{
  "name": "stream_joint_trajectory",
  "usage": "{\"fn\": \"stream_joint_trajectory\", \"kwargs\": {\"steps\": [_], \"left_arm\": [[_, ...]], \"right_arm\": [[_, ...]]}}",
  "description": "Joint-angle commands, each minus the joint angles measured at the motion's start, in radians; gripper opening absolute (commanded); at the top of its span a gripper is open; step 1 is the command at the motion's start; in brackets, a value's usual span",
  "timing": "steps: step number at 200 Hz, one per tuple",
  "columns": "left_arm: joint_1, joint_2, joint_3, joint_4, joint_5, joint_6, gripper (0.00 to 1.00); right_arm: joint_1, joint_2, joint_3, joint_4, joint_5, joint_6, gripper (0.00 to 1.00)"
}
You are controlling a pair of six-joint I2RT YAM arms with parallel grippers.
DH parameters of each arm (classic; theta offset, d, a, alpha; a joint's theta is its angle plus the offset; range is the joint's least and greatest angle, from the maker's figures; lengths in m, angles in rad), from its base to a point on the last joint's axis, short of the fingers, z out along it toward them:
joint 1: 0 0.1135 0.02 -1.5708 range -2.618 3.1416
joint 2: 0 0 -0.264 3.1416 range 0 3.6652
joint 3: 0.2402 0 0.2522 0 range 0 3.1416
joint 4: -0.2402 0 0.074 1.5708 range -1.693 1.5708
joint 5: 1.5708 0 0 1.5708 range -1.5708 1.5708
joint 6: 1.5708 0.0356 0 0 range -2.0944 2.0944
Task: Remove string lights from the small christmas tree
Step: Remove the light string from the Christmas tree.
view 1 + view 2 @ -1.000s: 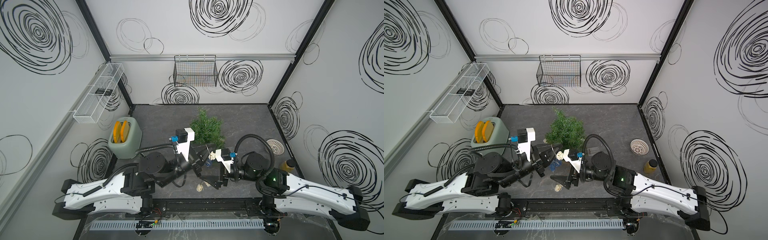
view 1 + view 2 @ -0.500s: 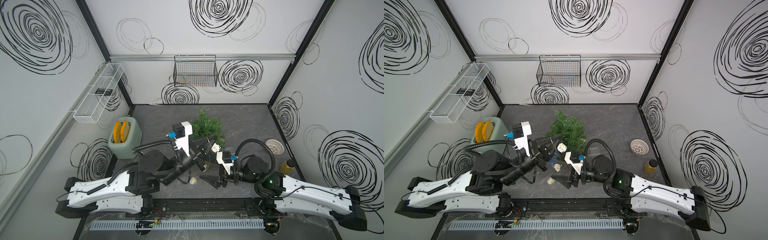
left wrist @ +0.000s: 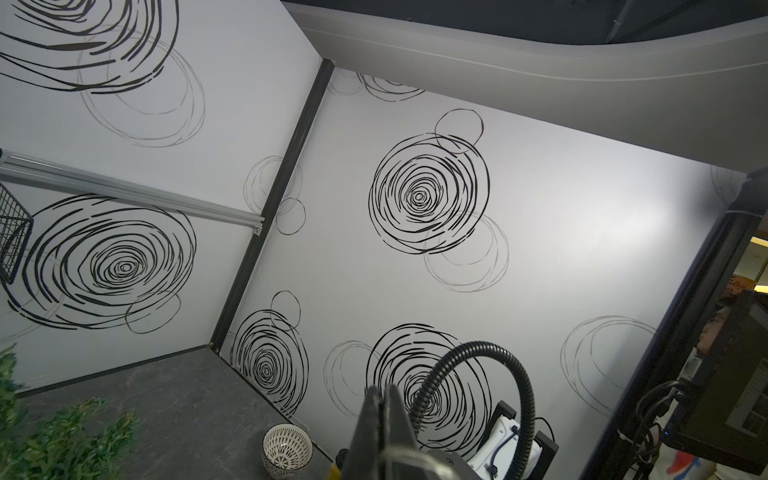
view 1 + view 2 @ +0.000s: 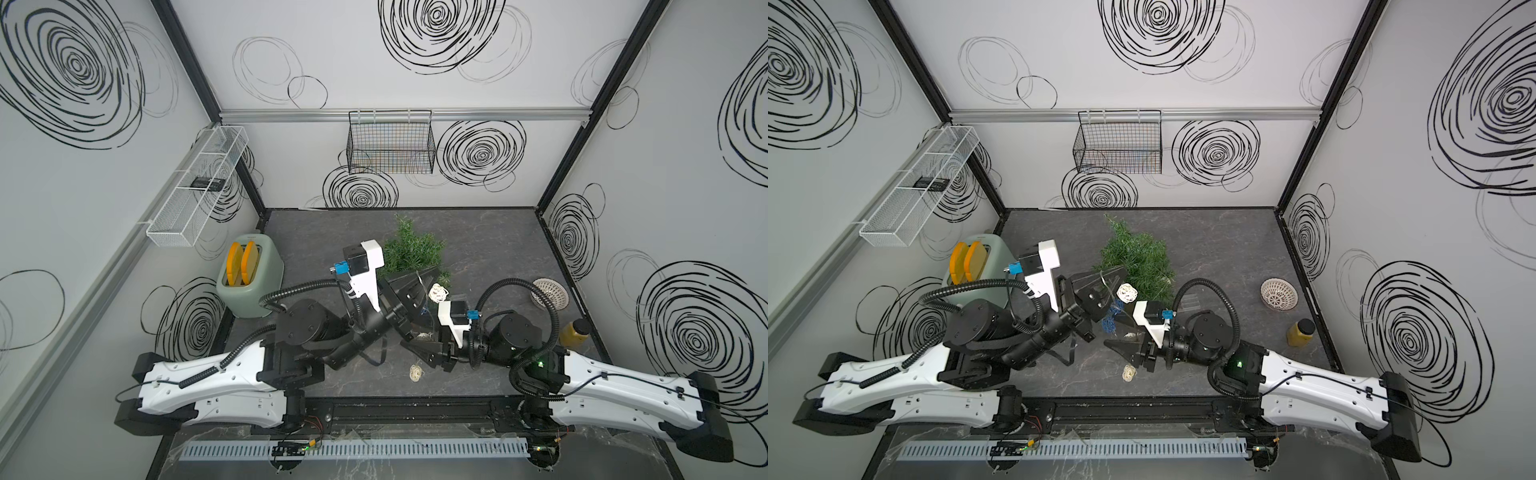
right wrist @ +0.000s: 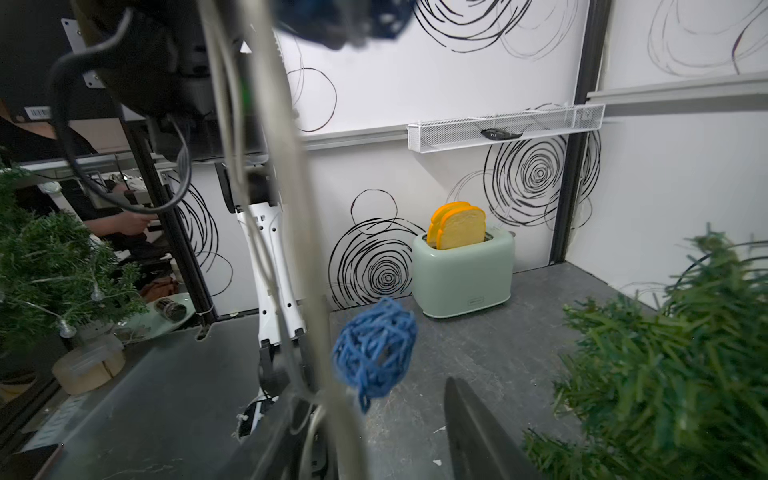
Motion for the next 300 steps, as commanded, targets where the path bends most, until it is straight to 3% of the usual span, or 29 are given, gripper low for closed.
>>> {"fn": "stream_joint_trajectory", "kwargs": {"steps": [1,50,65,82,115,229,255,300], "left_arm": [[-0.005,0.008,0.015,0.086,0.025,-0.016,0.00],[-0.004,0.005,0.010,0.079,0.008,-0.017,0.02],[-0.004,-0.003,0.001,0.078,0.002,-0.016,0.31],[-0.003,-0.016,-0.015,0.073,-0.017,-0.017,0.63],[-0.001,-0.057,-0.054,0.040,-0.072,-0.011,0.99],[0.010,-0.315,-0.203,-0.088,-0.241,0.078,0.96],[0.012,-0.369,-0.245,-0.098,-0.275,0.087,0.96],[0.018,-0.423,-0.268,-0.140,-0.320,0.103,0.96]], "right_arm": [[0.005,-0.019,-0.019,0.042,0.017,0.002,0.45],[0.005,-0.033,-0.025,0.025,0.046,0.010,0.13],[0.005,-0.036,-0.023,0.019,0.071,0.016,0.02],[0.005,-0.043,-0.021,0.018,0.091,0.024,0.00],[0.005,-0.058,0.000,-0.011,0.156,0.038,0.00],[-0.035,-0.171,0.254,-0.219,0.544,-0.060,0.00],[-0.131,-0.137,0.346,-0.265,0.578,-0.076,0.00],[-0.392,-0.056,0.497,-0.311,0.449,-0.045,0.00]]}}
